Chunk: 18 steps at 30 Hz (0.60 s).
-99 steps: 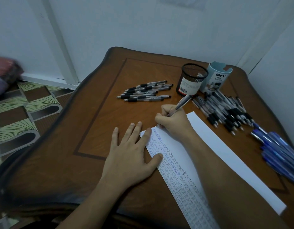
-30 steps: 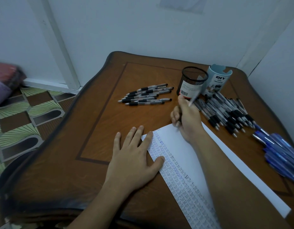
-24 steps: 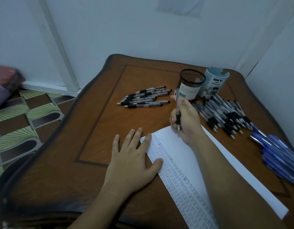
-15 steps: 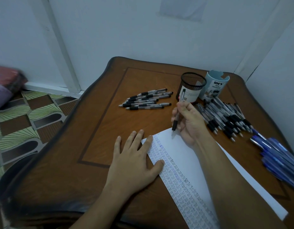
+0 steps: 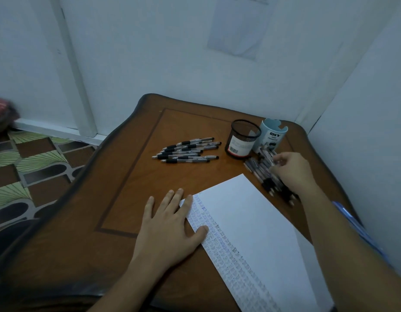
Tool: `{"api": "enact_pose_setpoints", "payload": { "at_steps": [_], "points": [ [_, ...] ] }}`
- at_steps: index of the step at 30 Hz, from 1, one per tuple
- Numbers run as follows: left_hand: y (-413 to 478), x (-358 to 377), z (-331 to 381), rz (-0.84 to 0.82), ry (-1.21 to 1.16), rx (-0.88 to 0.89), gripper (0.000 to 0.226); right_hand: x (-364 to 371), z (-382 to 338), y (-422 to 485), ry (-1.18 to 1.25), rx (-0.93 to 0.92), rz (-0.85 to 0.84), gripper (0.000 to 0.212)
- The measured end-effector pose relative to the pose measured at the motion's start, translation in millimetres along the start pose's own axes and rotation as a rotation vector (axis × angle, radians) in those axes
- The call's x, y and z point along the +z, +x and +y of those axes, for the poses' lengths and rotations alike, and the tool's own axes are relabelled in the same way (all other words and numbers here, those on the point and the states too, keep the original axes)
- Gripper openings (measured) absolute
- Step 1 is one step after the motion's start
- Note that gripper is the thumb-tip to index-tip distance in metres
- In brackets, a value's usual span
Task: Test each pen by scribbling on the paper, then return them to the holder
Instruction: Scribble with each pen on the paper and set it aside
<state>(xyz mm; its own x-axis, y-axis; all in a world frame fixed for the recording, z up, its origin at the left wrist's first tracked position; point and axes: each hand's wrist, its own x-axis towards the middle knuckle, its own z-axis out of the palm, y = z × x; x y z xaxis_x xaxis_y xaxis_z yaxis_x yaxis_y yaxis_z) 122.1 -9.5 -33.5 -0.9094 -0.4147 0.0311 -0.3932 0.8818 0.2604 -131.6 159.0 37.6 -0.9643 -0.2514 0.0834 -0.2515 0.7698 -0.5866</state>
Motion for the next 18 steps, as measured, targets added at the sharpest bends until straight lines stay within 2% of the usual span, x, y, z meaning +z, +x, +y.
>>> {"api": "enact_pose_setpoints", "payload": {
  "at_steps": [5,7,9,11,14,18],
  "points": [
    [-0.2,-0.5,-0.1,0.001,-0.018,-0.004,0.095,10.0,8.5,13.0,-0.303,-0.018,0.001,0.034],
    [-0.3,-0.8,-0.2,-0.001,-0.013,-0.004,0.096,17.1,6.4,11.5,-0.422,-0.114,0.106,0.033],
    [-0.1,-0.7,-0.6,-0.006,0.000,0.000,0.096,29.1,-4.0,8.0,-0.426,-0.272,0.161,0.028],
    [0.0,0.0,-0.9,-0.009,0.003,0.004,0.095,46.1,-22.7,3.7,-0.328,-0.427,0.027,0.026],
    [0.3,1.6,-2.1,0.005,-0.010,0.008,0.090,74.2,-50.8,-2.8,-0.168,-0.527,-0.232,0.026],
    [0.5,2.2,-3.1,0.005,0.004,0.017,0.083,104.3,-73.3,-6.7,-0.104,-0.579,-0.258,0.025]
  ]
}}
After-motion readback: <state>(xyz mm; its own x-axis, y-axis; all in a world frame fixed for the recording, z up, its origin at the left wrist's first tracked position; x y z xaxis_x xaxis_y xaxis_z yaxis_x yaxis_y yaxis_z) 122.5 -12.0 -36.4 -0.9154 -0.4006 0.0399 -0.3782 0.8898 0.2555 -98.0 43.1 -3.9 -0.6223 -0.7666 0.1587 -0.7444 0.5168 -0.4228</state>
